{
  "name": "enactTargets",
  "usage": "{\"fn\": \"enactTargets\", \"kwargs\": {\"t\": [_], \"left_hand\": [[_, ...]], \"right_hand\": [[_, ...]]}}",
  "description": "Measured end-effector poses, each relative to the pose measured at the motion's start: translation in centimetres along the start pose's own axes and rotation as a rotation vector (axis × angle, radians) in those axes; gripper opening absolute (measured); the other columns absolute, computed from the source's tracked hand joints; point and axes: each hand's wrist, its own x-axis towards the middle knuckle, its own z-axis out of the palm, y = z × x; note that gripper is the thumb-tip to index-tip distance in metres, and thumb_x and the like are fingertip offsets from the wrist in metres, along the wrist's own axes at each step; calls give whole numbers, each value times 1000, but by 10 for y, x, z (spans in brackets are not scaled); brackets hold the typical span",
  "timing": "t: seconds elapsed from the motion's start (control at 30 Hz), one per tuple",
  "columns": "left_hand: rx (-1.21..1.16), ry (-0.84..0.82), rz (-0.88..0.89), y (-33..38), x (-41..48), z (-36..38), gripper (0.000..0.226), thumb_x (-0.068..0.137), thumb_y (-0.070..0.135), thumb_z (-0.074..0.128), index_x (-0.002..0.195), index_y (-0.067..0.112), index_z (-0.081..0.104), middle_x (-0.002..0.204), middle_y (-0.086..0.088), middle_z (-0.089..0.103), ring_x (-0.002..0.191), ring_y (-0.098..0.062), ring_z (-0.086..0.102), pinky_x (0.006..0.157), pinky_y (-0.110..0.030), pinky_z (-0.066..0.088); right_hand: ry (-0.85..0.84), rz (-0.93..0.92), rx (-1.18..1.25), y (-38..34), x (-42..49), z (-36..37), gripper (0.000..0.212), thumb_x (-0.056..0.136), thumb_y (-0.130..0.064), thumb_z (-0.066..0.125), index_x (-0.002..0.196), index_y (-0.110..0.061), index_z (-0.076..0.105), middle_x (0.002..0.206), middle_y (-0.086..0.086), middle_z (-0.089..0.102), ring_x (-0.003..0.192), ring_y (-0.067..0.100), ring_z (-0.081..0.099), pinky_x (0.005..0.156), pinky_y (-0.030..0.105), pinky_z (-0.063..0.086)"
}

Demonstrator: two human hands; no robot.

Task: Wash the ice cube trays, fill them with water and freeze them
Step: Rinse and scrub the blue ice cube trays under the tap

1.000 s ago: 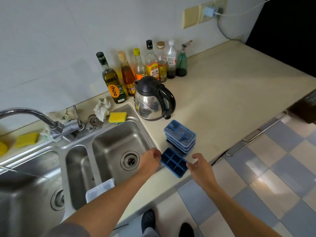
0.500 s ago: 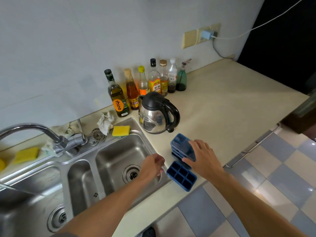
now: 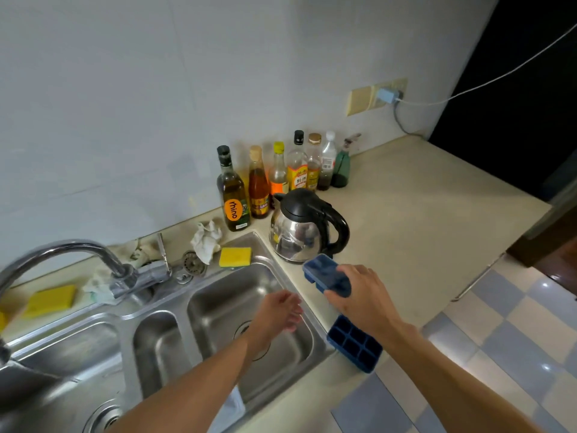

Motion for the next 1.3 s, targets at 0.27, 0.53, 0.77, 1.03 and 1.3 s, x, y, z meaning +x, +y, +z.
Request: {"fn": "enactTargets", "kwargs": {"t": [0.27,0.53,0.77,1.03,1.3], "left_hand": [[-542,114,-36,3,-58,-61,72,101,66,18,119,16,68,118,-18,73,103,-36,69,89,-50,55],[-777,494,-69,-38,-138,-143,77,94,77,24,121,20,69,111,-14,76,96,-30,75,73,-42,60],[-764,717,-117,-93,-186,-199,78,91,82,27,112,23,73,104,-11,78,93,-27,77,67,-40,61],[-601,638,-212,-125,-170,-262,79,87,87,23,93,31,79,84,0,78,58,-12,65,55,-26,46],[-477,436,-272,-155,-148,-350,81,95,77,24,111,12,70,92,-21,76,80,-35,69,75,-42,49]], "right_hand": [[-118,-171,234,-128,5,56,47,84,-55,69,121,-26,65,104,-10,68,93,7,64,84,29,54],[-426,-462,226,-226,-25,126,50,81,-68,58,110,-29,65,96,-7,66,81,7,61,65,21,42],[-569,-585,214,-281,-68,176,50,88,-64,56,117,-23,65,102,-5,68,86,12,66,78,28,53],[-630,-441,183,-321,-64,220,54,82,-69,48,113,-28,61,101,-6,67,88,11,65,79,30,55],[-642,-150,267,-371,-59,286,42,87,-58,60,116,-27,62,94,-7,73,77,6,72,70,24,58]]}}
